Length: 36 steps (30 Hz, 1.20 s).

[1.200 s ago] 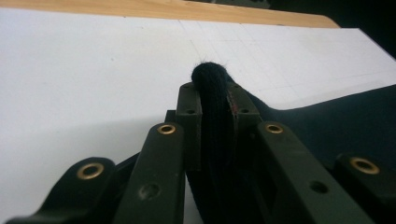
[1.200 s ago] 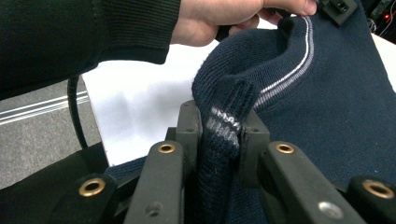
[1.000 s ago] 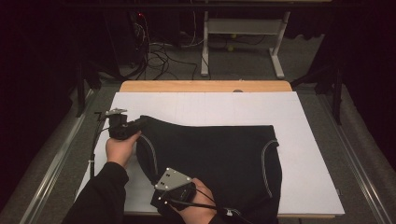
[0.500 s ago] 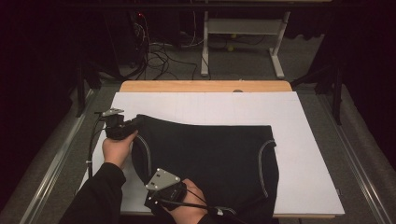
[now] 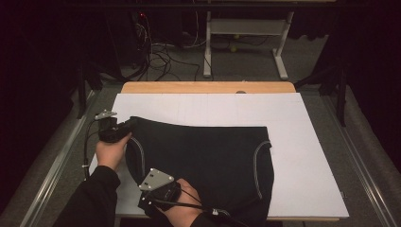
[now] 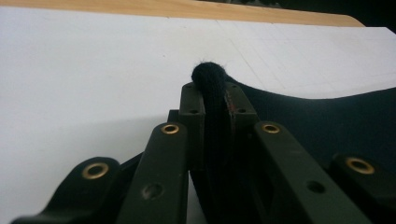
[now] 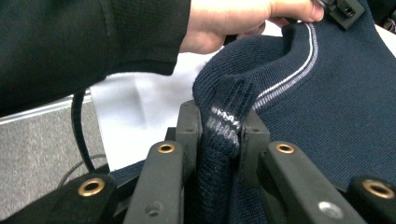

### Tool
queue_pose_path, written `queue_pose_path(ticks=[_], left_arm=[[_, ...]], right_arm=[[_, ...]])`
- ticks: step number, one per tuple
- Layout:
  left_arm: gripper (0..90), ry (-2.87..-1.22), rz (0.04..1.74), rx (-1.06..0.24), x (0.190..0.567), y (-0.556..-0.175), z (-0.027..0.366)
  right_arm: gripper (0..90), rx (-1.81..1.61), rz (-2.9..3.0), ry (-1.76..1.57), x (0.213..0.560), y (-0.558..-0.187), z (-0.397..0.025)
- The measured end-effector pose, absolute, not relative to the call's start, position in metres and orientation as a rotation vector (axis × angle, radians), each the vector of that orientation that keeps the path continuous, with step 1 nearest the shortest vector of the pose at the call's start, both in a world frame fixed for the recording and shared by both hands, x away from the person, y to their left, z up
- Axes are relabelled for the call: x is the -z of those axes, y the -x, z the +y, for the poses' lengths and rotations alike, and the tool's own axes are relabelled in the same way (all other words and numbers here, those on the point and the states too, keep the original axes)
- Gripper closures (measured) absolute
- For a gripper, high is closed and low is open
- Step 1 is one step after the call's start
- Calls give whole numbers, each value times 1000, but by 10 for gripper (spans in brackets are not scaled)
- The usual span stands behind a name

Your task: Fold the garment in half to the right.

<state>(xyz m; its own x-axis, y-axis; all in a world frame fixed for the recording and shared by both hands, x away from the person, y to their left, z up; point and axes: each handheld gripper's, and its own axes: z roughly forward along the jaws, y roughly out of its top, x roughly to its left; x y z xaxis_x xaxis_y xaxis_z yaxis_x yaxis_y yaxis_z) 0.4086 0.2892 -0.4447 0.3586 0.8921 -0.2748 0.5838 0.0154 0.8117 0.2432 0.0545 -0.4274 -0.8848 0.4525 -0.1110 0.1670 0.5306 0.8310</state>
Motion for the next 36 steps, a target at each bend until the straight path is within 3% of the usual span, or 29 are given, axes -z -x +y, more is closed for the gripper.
queue_pose_path(ticks=[21,36], left_arm=[[769,-1621,1382,-429,449,-406,320],[770,-1635,1397,-473,426,-393,343]], right_arm=[[757,-1318,2496,-482,425,-251,88],[756,-1406,2483,-466,417,-246,105]])
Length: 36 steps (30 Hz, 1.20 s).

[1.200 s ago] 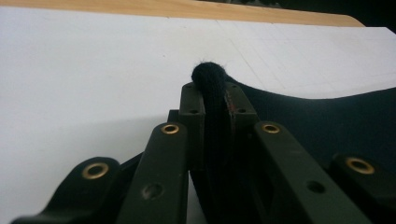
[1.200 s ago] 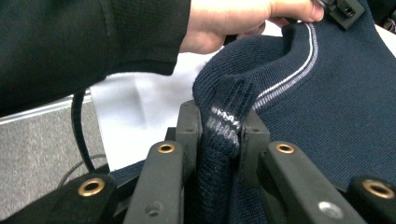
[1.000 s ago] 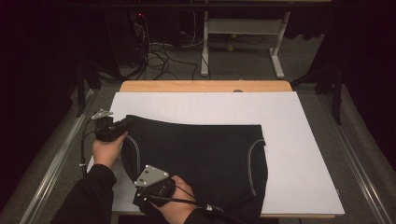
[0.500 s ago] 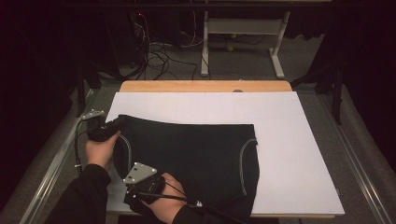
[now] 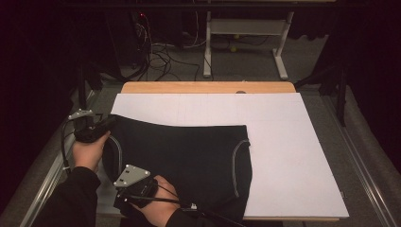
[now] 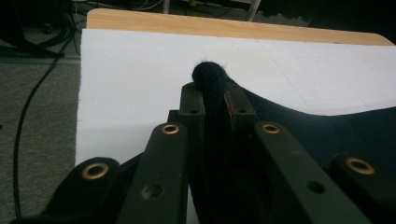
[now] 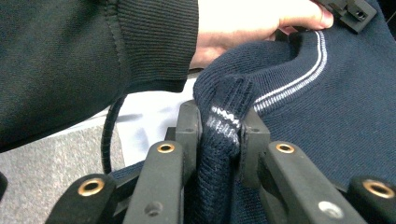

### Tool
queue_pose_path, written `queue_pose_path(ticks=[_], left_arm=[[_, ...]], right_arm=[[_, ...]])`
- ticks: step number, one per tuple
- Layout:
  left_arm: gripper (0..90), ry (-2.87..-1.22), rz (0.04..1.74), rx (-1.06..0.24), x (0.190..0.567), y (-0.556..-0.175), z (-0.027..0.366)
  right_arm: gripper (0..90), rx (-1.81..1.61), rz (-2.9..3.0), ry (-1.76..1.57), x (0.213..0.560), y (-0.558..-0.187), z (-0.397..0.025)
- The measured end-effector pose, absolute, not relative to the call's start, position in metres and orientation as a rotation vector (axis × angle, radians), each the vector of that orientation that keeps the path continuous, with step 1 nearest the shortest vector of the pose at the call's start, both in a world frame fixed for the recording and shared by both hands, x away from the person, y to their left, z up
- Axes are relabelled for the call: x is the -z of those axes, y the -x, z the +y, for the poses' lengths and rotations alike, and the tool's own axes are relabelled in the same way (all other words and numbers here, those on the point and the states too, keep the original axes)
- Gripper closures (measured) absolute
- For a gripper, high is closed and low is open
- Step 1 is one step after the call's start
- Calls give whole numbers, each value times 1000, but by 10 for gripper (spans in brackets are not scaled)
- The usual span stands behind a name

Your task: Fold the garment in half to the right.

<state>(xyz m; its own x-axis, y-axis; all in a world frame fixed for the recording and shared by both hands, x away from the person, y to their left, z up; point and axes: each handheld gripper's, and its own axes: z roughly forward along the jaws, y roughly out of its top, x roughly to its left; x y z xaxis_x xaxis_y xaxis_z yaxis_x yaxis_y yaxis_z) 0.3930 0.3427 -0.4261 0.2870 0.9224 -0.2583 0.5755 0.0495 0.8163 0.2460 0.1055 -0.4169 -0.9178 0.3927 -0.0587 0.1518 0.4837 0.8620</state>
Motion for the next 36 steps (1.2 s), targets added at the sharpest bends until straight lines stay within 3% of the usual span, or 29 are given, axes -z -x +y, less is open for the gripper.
queue_pose_path(ticks=[13,36], left_arm=[[769,-1665,1387,-477,415,-394,311],[769,-1791,1283,-487,399,-414,179]], right_arm=[[754,-1483,2425,-561,414,-245,67],[754,-1530,2267,-698,429,-237,-50]])
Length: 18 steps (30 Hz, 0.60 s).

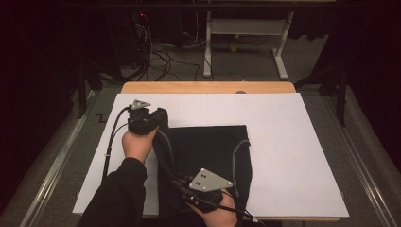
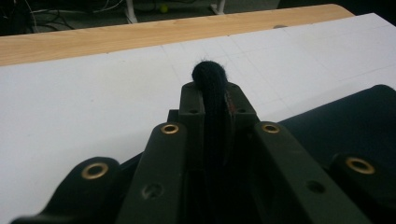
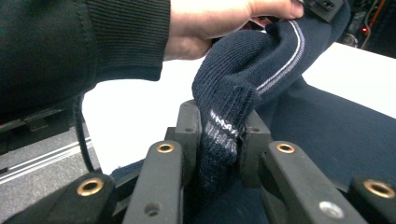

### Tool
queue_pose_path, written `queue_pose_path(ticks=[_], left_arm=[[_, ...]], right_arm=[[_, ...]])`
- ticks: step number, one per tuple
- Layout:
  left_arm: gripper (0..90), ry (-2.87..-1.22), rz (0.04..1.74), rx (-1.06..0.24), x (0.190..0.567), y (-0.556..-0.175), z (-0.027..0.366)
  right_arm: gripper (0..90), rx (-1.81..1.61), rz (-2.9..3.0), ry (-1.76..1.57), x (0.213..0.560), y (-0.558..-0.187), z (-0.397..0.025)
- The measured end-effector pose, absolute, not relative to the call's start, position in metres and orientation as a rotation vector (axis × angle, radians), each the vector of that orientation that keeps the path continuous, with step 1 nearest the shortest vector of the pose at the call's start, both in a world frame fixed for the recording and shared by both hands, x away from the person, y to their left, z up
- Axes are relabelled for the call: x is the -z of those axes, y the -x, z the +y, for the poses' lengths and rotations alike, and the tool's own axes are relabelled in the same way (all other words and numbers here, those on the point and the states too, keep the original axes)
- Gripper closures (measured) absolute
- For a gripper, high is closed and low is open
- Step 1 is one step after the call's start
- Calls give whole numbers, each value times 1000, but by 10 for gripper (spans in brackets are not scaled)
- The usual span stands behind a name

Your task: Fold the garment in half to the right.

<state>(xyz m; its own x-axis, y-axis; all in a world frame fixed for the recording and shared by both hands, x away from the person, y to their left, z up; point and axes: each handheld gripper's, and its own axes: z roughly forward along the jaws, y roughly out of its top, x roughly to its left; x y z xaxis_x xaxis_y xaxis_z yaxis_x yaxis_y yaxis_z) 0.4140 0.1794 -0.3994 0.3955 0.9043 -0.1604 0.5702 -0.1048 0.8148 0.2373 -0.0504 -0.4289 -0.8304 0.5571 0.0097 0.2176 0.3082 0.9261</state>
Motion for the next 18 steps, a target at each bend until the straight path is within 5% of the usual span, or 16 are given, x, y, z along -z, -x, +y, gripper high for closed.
queue_pose_path(ticks=[18], left_arm=[[768,-1836,1226,-471,397,-419,114]], right_arm=[[751,-1488,2202,-822,445,-229,-115]])
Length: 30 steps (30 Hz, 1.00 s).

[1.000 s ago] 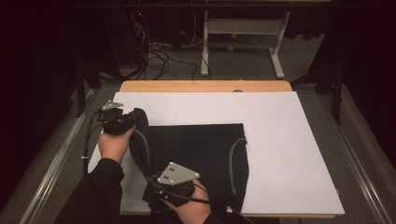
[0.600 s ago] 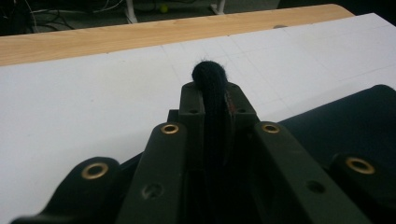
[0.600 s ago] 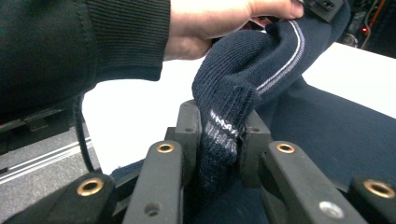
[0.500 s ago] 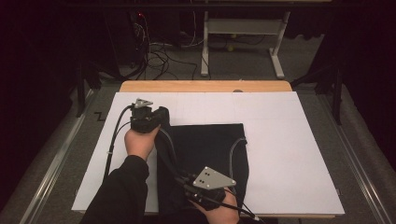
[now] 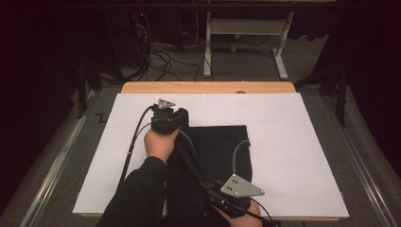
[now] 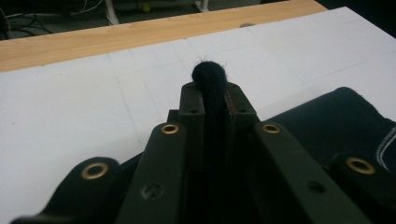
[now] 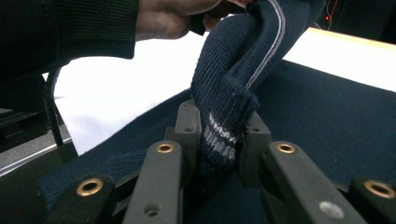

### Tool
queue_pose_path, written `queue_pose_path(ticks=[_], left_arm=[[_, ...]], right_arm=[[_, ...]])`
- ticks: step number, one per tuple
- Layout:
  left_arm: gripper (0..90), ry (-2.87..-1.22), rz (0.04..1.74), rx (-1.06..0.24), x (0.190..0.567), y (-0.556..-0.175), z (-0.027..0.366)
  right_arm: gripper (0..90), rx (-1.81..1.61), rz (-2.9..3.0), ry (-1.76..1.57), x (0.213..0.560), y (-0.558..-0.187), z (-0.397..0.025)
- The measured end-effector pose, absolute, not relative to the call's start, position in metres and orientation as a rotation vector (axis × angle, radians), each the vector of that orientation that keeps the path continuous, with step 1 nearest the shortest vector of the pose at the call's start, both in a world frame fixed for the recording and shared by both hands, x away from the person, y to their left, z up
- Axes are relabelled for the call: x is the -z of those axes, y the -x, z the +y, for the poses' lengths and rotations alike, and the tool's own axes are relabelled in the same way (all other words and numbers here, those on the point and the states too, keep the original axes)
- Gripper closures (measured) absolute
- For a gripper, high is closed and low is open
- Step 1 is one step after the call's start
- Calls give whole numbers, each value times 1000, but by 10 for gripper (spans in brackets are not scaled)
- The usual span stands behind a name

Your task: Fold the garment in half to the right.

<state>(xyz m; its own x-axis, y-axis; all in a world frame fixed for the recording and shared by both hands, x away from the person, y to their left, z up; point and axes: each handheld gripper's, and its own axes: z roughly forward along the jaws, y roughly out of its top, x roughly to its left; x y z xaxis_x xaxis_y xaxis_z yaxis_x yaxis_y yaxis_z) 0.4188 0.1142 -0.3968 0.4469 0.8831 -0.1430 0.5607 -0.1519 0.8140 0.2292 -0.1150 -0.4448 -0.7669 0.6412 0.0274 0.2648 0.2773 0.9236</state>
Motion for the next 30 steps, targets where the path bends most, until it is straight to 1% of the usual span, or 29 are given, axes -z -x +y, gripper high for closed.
queue_pose_path(ticks=[12,18,30], left_arm=[[767,-1884,1176,-428,398,-426,71],[764,-1913,1157,-414,398,-427,56],[755,-1983,1155,-365,413,-434,19]], right_arm=[[747,-1462,2183,-869,445,-220,-141],[745,-1445,2174,-898,445,-216,-158],[732,-1357,2203,-990,456,-209,-184]])
